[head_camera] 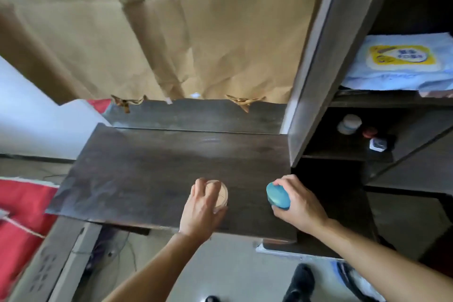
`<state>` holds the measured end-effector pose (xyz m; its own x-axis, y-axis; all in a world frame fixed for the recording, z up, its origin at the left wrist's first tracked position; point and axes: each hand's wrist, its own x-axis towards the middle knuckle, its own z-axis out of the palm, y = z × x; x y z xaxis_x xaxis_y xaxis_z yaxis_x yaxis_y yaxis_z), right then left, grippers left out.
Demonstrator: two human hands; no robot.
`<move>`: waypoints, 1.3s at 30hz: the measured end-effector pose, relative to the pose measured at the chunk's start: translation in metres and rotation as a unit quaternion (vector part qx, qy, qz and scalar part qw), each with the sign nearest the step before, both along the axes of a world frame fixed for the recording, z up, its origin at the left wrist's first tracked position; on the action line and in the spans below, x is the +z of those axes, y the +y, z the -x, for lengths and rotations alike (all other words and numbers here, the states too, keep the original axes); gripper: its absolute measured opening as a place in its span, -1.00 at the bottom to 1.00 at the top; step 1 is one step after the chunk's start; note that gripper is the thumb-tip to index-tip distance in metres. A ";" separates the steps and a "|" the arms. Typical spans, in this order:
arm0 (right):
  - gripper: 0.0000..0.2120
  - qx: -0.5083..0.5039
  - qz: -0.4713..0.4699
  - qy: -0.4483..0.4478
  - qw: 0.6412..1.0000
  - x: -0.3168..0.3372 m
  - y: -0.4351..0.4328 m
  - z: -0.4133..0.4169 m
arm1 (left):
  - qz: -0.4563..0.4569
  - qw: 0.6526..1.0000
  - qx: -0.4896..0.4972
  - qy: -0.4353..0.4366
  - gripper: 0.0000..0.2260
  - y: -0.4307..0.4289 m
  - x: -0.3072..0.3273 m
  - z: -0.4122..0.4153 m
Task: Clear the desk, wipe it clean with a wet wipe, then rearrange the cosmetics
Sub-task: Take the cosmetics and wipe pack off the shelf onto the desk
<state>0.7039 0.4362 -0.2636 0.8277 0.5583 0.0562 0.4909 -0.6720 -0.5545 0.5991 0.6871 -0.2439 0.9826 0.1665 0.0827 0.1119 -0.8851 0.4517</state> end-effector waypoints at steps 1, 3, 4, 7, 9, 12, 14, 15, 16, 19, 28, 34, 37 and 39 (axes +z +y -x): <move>-0.45 0.009 0.001 -0.001 1.000 0.001 0.022 0.008 | 0.000 1.000 0.015 0.000 -0.57 0.022 0.003 0.015; -0.44 0.023 0.002 -0.003 1.000 0.004 0.065 0.024 | -0.002 0.999 0.047 -0.001 -0.59 0.063 0.008 0.042; -0.44 0.033 0.002 -0.006 0.999 0.006 0.085 0.030 | -0.003 0.998 0.063 -0.002 -0.60 0.082 0.011 0.054; -0.43 0.058 0.004 -0.010 0.998 0.015 0.141 0.045 | -0.006 0.994 0.109 0.002 -0.61 0.133 0.020 0.082; -0.43 0.070 0.005 -0.012 0.997 0.020 0.174 0.051 | -0.013 0.991 0.134 0.007 -0.62 0.162 0.023 0.094; -0.45 0.088 0.015 -0.019 0.996 0.026 0.215 0.052 | -0.019 0.986 0.165 0.020 -0.63 0.198 0.024 0.101; -0.45 0.101 0.021 -0.020 0.994 0.027 0.240 0.048 | -0.022 0.983 0.180 0.030 -0.64 0.219 0.022 0.100; -0.45 0.107 0.023 -0.019 0.994 0.027 0.252 0.044 | -0.028 0.982 0.184 0.033 -0.64 0.229 0.020 0.099; -0.45 0.111 0.024 -0.019 0.993 0.026 0.264 0.040 | -0.034 0.981 0.185 0.036 -0.64 0.240 0.017 0.097; -0.45 0.115 0.031 -0.010 0.993 0.020 0.306 0.022 | -0.053 0.981 0.180 0.046 -0.65 0.276 0.009 0.082; -0.47 0.135 0.057 0.034 0.989 -0.007 0.443 -0.035 | -0.054 0.976 0.184 0.104 -0.60 0.374 -0.001 0.013; -0.51 0.120 0.063 0.040 0.990 -0.023 0.512 -0.051 | -0.037 0.981 0.154 0.110 -0.62 0.423 -0.027 -0.030; -0.54 0.092 0.073 0.045 0.992 -0.031 0.537 -0.058 | -0.041 0.983 0.136 0.120 -0.58 0.448 -0.040 -0.053; -0.54 0.059 0.079 0.053 0.994 -0.036 0.549 -0.057 | -0.036 0.984 0.118 0.126 -0.58 0.464 -0.049 -0.066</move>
<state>0.7613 0.9852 -0.2995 0.7520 0.6474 -0.1241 0.5161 -0.6954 -0.5000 0.6650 1.1510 -0.2927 0.9081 0.3953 -0.1381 0.4186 -0.8499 0.3200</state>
